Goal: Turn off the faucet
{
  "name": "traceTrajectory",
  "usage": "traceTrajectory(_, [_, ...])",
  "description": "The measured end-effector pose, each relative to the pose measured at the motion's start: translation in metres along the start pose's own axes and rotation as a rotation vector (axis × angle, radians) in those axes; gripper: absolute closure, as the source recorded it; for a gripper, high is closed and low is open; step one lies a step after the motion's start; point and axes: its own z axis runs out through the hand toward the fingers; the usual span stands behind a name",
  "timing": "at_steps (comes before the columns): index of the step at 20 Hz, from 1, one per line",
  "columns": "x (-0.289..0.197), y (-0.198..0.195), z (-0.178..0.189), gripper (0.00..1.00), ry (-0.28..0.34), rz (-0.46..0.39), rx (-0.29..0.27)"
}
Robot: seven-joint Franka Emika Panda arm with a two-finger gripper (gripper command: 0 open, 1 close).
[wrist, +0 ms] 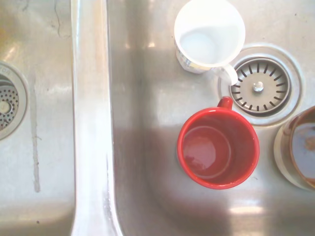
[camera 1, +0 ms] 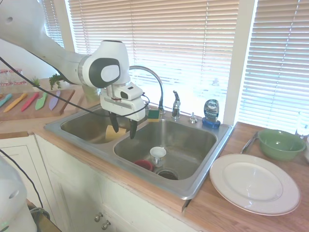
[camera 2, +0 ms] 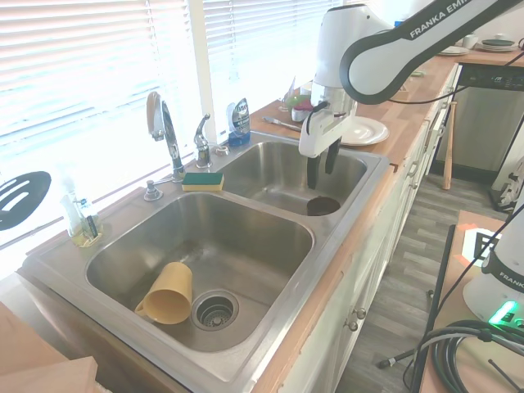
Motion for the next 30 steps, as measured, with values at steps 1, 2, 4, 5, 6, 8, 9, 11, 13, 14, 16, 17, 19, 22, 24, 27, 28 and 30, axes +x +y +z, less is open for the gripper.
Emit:
traceTrajectory(1, [0.0,0.0,0.0,1.0,0.0,0.002,0.001])
traceTrajectory(2, [0.001,0.0,-0.001,1.0,0.0,0.004,0.003])
traceTrajectory(4, [0.002,0.0,-0.001,1.0,-0.001,0.006,0.005])
traceTrajectory(5, [0.003,0.0,-0.001,1.0,-0.001,0.008,0.005])
traceTrajectory(6, [0.003,0.0,-0.001,1.0,-0.003,0.01,0.005])
traceTrajectory(8, [0.004,0.001,0.0,1.0,-0.006,0.013,0.006])
traceTrajectory(9, [0.004,0.001,0.0,1.0,-0.007,0.015,0.006])
traceTrajectory(11, [0.005,0.001,0.0,1.0,-0.007,0.016,0.006])
traceTrajectory(13, [0.005,0.0,0.0,1.0,-0.008,0.016,0.006])
traceTrajectory(14, [0.005,0.0,0.0,1.0,-0.008,0.017,0.006])
traceTrajectory(16, [0.006,0.0,0.0,1.0,-0.009,0.017,0.005])
traceTrajectory(17, [0.006,0.0,0.0,1.0,-0.009,0.018,0.005])
traceTrajectory(19, [0.01,-0.003,-0.001,1.0,-0.007,0.019,0.009])
traceTrajectory(22, [0.023,-0.014,-0.007,1.0,-0.002,0.029,0.023])
traceTrajectory(24, [0.037,-0.025,-0.013,1.0,0.006,0.039,0.04])
traceTrajectory(27, [0.06,-0.048,-0.025,1.0,0.042,0.048,0.087])
traceTrajectory(28, [0.067,-0.057,-0.029,1.0,0.053,0.051,0.102])
traceTrajectory(30, [0.082,-0.076,-0.037,1.0,0.091,0.056,0.149])
